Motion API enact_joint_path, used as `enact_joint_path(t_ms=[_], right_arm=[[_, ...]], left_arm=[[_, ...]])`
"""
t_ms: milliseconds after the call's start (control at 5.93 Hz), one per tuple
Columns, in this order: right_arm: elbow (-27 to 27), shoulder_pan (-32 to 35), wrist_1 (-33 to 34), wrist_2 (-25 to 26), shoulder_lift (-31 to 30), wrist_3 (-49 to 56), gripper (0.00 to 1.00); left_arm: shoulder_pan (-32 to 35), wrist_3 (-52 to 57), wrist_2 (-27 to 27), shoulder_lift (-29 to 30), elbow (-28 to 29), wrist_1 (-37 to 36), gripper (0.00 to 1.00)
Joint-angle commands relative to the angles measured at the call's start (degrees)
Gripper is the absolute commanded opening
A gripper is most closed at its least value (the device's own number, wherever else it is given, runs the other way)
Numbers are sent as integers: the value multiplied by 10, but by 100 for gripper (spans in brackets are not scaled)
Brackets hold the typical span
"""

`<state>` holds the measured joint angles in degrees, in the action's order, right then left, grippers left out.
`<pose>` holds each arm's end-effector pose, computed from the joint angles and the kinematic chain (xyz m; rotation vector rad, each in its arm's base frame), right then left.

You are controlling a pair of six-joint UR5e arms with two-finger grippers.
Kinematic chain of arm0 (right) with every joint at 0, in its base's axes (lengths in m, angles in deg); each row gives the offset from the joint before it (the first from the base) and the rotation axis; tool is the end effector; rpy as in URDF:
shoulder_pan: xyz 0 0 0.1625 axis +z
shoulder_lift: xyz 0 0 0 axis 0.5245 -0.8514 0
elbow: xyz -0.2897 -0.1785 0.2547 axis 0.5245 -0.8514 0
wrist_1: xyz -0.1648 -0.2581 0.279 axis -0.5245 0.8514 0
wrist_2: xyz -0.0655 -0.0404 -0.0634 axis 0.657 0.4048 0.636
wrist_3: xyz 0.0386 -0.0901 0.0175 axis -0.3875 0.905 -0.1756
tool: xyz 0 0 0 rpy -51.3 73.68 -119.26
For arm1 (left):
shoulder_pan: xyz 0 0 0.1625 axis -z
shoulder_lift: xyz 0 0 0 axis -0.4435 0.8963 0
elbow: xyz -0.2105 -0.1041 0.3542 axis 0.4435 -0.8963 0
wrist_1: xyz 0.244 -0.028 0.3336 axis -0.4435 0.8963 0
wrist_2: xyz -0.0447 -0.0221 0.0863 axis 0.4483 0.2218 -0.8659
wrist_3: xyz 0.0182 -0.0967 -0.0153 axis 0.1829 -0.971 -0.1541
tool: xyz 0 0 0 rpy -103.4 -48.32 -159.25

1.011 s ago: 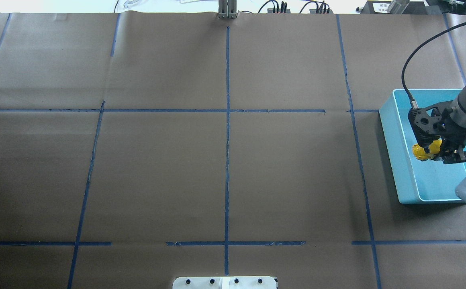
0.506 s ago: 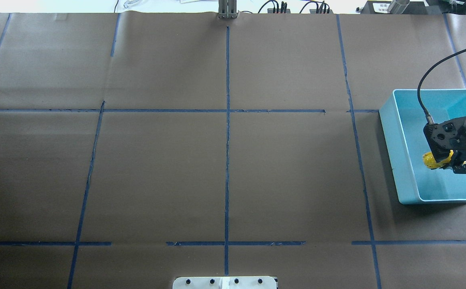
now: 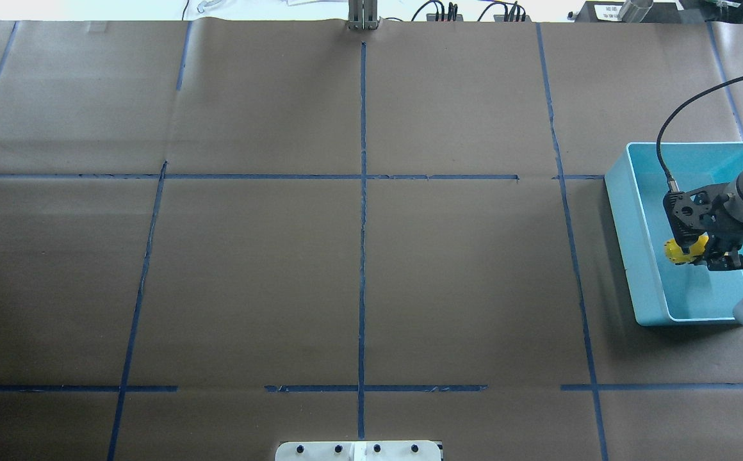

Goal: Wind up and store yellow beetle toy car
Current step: 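Lower the car into the bin and open the right gripper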

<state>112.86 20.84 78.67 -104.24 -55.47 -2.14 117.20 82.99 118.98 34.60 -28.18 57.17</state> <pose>-0.2284 -0.4411 0.5582 0.4073 -0.4845 -1.5748 -0.0681 -0.4975 0.6247 0.0415 0.8181 0.0692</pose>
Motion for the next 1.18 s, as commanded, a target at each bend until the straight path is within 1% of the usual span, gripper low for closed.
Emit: enact_joint_path(t_ms=[0,169,337,506,674,843,1011], right_arm=[[-14,0,-7,-6,10,-3,20],[-15,-1,-7,-10,11,-3,36],[-15,0,-7,-26,11,-3,53],[-15,0,-7,-28,11,-3,87],[-12,0,-8,-29,10,-4,100],[-9,1,-8,-29,11,-3,100],[1,15,-9,-32,13,0,100]], left_arm=[[0,0,-3,0,-1,0,100],[0,0,-3,0,-2,0,100],[0,1,-3,0,-2,0,100],[0,1,-4,0,-2,0,100],[0,1,-5,0,-3,0,100],[0,2,-7,0,-7,1,100],[0,2,-7,1,-30,0,100]])
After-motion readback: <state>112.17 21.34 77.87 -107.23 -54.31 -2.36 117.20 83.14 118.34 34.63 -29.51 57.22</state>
